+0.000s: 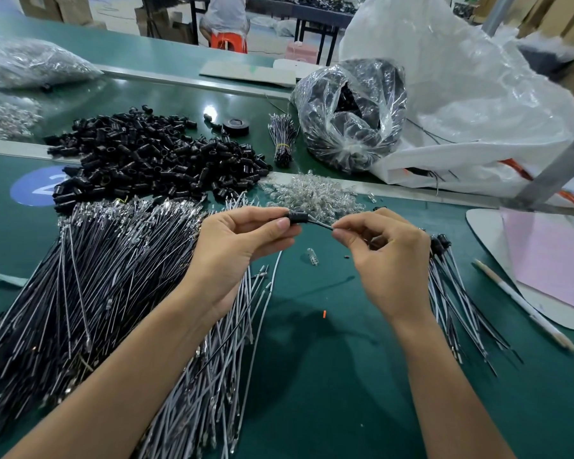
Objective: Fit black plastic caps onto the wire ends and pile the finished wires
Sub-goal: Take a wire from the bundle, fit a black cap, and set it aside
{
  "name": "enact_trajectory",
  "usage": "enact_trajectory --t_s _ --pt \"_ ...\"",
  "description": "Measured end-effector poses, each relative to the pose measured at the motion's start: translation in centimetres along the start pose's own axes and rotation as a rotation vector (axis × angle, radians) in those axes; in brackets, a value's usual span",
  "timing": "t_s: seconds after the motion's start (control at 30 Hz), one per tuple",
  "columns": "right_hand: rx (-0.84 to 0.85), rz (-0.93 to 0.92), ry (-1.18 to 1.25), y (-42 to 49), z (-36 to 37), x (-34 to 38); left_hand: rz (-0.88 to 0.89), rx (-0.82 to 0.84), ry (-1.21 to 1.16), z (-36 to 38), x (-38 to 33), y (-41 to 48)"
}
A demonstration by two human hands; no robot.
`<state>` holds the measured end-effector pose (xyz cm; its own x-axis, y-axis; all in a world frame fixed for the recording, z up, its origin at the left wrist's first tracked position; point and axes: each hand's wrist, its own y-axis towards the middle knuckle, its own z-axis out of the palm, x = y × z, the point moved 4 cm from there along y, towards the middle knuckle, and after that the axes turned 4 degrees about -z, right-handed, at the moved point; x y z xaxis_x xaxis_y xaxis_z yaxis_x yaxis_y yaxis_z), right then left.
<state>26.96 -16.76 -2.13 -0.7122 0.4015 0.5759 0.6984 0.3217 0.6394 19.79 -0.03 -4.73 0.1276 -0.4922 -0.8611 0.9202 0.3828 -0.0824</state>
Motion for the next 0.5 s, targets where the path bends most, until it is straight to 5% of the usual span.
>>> enact_trajectory --t_s 0.5 --pt "0.049 -0.008 0.063 -0.24 0.65 0.92 -0.028 0.043 0.074 0.51 0.43 -0.16"
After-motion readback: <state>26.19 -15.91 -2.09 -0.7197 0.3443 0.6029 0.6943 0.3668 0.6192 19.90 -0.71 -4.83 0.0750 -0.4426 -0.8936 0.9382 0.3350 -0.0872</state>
